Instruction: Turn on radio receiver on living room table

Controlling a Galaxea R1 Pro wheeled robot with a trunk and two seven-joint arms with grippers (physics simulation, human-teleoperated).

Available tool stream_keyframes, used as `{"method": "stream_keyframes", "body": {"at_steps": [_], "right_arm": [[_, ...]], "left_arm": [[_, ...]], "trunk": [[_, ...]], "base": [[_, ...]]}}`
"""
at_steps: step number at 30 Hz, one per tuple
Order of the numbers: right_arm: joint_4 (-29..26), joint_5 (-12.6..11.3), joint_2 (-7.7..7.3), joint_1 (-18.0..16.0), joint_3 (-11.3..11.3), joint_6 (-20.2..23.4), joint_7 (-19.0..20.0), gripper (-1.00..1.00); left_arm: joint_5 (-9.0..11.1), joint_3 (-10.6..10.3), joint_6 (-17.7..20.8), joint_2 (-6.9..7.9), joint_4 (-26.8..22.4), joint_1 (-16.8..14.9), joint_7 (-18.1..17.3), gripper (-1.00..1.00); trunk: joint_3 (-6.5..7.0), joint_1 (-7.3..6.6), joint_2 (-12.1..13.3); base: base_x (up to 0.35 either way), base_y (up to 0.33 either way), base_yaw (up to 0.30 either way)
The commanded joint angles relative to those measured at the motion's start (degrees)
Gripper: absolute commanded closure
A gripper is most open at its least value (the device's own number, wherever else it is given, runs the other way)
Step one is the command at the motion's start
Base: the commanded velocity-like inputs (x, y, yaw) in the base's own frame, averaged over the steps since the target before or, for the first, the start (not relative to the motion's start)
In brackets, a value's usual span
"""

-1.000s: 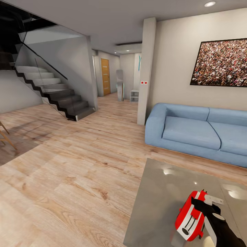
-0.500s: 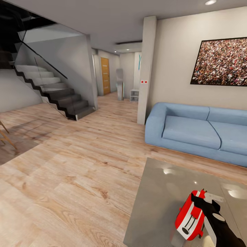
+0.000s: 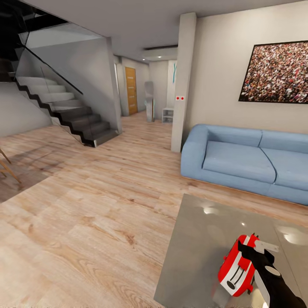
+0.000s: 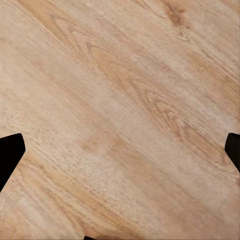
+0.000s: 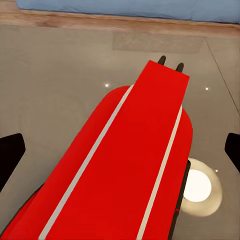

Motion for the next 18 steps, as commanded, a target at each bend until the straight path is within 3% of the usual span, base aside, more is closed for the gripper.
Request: {"method": "stream_keyframes", "body": {"at_steps": [1, 18], "right_arm": [[0.0, 0.0, 0.0, 0.0, 0.0, 0.0, 0.0, -1.0], [0.0, 0.0, 0.0, 0.0, 0.0, -0.1, -0.1, -1.0]], "left_arm": [[0.0, 0.0, 0.0, 0.0, 0.0, 0.0, 0.0, -1.0], [0.0, 0.0, 0.0, 0.0, 0.0, 0.0, 0.0, -1.0]], "trunk": [[-0.1, 0.0, 0.0], [-1.17, 0.0, 0.0]], "base": [[0.0, 0.0, 0.0], [0.0, 0.0, 0.0]]}}
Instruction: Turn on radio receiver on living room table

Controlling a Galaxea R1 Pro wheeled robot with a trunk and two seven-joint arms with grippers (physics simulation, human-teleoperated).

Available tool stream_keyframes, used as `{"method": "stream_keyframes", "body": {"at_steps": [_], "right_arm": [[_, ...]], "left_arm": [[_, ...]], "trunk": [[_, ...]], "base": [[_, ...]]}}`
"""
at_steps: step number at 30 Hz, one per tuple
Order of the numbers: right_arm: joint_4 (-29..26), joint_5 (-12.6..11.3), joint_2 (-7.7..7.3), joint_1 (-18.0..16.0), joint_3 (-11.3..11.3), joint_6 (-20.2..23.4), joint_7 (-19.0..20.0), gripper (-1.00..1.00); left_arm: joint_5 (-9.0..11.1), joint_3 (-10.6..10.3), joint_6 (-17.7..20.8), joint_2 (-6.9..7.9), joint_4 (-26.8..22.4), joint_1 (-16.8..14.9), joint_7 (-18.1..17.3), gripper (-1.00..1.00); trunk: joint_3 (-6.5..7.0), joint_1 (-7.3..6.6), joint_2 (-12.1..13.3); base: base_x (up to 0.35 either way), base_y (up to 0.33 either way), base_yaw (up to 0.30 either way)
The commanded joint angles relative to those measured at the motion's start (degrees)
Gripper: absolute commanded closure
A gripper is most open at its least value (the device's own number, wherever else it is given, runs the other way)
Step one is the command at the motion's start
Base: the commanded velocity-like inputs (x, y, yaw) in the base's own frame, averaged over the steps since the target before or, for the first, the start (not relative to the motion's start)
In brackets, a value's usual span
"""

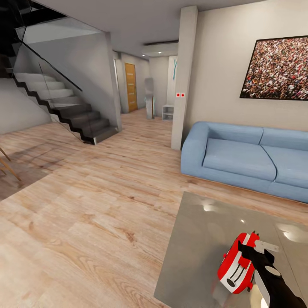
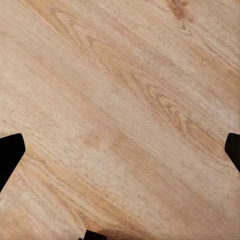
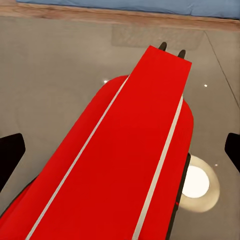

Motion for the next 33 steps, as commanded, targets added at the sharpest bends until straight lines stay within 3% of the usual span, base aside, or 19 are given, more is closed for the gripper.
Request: {"method": "stream_keyframes", "body": {"at_steps": [1, 33], "right_arm": [[0.0, 0.0, 0.0, 0.0, 0.0, 0.0, 0.0, -1.0], [0.0, 0.2, 0.0, 0.0, 0.0, 0.0, 0.1, -1.0]], "left_arm": [[0.0, 0.0, 0.0, 0.0, 0.0, 0.0, 0.0, -1.0], [0.0, 0.0, 0.0, 0.0, 0.0, 0.0, 0.0, -1.0]], "trunk": [[0.0, 0.0, 0.0], [-1.23, 0.0, 0.0]], "base": [[0.0, 0.0, 0.0], [0.0, 0.0, 0.0]]}}
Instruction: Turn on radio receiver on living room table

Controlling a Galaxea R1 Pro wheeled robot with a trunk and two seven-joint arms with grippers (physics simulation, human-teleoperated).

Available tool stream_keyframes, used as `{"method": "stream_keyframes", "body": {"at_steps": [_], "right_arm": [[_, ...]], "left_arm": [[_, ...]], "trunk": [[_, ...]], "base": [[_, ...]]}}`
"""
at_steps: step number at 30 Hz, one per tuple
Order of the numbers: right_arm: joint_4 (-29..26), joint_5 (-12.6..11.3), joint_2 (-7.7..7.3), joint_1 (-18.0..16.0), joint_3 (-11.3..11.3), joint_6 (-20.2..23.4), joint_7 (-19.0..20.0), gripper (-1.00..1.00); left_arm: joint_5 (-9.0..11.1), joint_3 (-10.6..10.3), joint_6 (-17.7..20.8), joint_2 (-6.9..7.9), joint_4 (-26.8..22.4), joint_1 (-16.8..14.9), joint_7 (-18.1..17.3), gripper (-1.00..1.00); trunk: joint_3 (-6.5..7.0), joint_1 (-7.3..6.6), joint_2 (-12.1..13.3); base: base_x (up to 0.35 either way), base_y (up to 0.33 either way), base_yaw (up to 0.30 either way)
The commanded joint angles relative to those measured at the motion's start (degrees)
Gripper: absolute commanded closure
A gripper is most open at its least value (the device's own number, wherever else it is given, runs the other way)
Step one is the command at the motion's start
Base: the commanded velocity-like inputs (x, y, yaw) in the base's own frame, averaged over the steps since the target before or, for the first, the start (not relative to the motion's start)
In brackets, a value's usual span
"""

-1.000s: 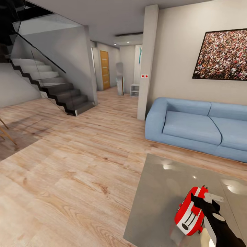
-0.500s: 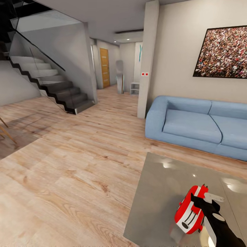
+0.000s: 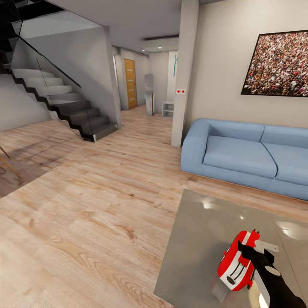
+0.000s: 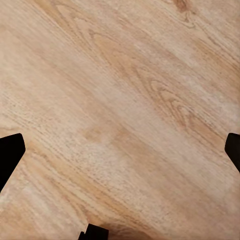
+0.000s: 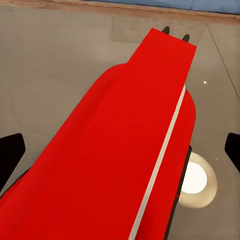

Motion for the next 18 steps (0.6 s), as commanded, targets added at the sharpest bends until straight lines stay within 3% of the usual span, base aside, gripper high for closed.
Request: {"method": "stream_keyframes", "body": {"at_steps": [1, 18], "right_arm": [[0.0, 0.0, 0.0, 0.0, 0.0, 0.0, 0.0, -1.0], [0.0, 0.0, 0.0, 0.0, 0.1, 0.0, 0.0, -1.0]], "left_arm": [[0.0, 0.0, 0.0, 0.0, 0.0, 0.0, 0.0, -1.0], [0.0, 0.0, 0.0, 0.0, 0.0, 0.0, 0.0, -1.0]], "trunk": [[0.0, 0.0, 0.0], [0.0, 0.0, 0.0]], "base": [[0.0, 0.0, 0.0], [0.0, 0.0, 0.0]]}}
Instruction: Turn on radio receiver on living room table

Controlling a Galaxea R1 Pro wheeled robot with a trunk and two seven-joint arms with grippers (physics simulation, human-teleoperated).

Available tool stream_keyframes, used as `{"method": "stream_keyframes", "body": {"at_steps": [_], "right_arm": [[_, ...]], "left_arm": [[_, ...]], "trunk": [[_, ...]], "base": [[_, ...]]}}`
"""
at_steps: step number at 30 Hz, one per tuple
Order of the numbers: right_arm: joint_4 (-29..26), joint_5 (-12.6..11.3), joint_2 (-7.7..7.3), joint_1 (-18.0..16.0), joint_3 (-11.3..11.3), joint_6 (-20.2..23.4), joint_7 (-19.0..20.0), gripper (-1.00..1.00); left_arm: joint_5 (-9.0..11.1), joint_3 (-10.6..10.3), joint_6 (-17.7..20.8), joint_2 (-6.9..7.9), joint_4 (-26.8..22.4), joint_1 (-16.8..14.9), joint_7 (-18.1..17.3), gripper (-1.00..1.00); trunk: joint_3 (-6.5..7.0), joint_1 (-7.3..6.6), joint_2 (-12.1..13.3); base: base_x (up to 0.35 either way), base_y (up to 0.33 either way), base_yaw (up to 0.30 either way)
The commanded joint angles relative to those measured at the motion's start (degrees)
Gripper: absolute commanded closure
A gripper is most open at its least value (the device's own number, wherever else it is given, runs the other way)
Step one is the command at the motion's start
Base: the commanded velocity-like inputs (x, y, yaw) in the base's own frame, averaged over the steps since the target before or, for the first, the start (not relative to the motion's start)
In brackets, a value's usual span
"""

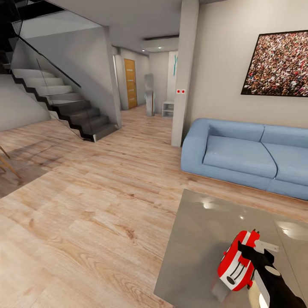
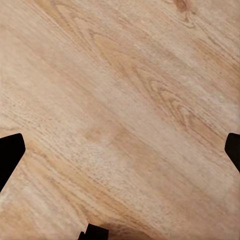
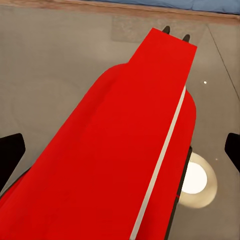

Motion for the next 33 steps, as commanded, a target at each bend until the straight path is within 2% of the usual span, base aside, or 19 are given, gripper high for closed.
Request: {"method": "stream_keyframes", "body": {"at_steps": [1, 2, 33], "right_arm": [[0.0, 0.0, 0.0, 0.0, 0.0, 0.0, 0.0, -1.0], [0.0, 0.0, 0.0, 0.0, 0.0, 0.0, 0.0, 1.0], [0.0, -0.3, 0.0, 0.0, -0.1, 0.0, 0.2, 1.0]], "left_arm": [[0.0, 0.0, 0.0, 0.0, 0.0, 0.0, 0.0, -1.0], [0.0, 0.0, 0.0, 0.0, 0.0, 0.0, 0.0, -1.0], [0.0, 0.0, 0.0, 0.0, 0.0, 0.0, 0.0, -1.0]], "trunk": [[0.0, 0.0, 0.0], [0.0, 0.0, 0.0], [0.0, 0.0, 0.0]], "base": [[0.0, 0.0, 0.0], [0.0, 0.0, 0.0], [0.0, 0.0, 0.0]]}}
